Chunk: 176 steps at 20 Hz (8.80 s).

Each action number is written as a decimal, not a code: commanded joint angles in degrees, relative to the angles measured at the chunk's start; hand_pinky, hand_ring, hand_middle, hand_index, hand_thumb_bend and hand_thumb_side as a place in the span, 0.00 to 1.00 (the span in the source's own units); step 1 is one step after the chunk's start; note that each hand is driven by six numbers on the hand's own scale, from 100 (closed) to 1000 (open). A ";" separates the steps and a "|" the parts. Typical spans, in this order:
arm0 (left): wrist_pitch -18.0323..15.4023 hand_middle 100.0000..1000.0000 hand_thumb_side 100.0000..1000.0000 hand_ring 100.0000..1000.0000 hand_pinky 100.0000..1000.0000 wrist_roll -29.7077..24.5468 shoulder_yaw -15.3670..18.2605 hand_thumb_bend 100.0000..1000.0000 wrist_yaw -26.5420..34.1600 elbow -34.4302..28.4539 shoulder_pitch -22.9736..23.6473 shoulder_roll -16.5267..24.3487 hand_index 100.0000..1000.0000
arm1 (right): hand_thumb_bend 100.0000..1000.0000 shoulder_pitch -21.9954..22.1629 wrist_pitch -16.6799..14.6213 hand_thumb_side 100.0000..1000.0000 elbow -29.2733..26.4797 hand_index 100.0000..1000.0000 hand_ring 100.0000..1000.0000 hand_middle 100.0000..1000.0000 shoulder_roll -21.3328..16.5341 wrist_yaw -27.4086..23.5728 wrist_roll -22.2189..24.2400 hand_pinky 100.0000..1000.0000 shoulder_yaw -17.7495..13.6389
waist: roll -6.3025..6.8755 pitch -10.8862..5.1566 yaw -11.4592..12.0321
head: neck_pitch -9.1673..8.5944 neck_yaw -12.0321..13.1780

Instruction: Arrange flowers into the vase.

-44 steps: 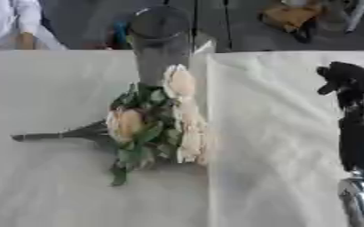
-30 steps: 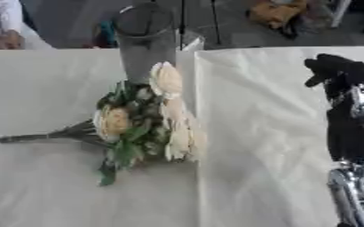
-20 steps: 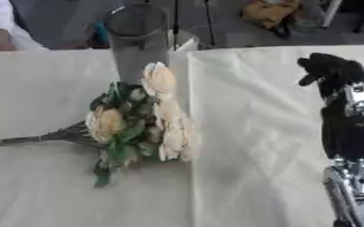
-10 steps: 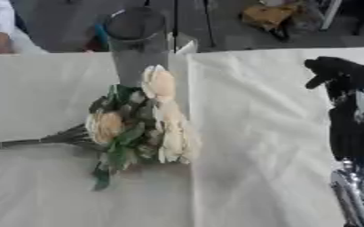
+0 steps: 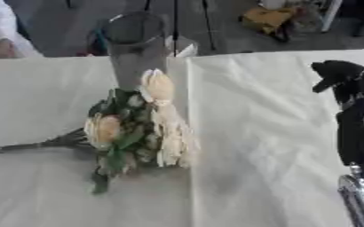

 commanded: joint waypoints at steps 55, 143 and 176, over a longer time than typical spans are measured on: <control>-12.71 0.80 0.69 0.66 0.61 -36.39 -12.33 0.63 -16.09 28.34 -29.12 -6.87 1.00 | 0.00 -1.36 1.39 0.94 -1.11 0.71 0.77 0.38 -0.24 -0.41 3.93 0.90 1.52 | 2.01 0.18 -5.90 | -0.42 7.77; -17.12 0.45 0.30 0.36 0.27 -19.30 -17.04 0.00 -34.58 37.68 -30.88 -15.59 0.63 | 0.00 -1.91 2.96 0.92 -1.11 0.72 0.79 0.36 2.01 -1.42 7.77 0.92 2.00 | 1.59 1.64 -7.10 | -2.02 8.19; -13.84 0.16 0.53 0.00 0.00 -4.26 -15.94 0.00 -23.70 43.60 -29.88 -18.80 0.32 | 0.00 -1.53 2.61 0.92 -1.11 0.72 0.79 0.36 2.83 -1.47 7.50 0.92 1.24 | 0.88 1.88 -7.64 | -2.47 8.74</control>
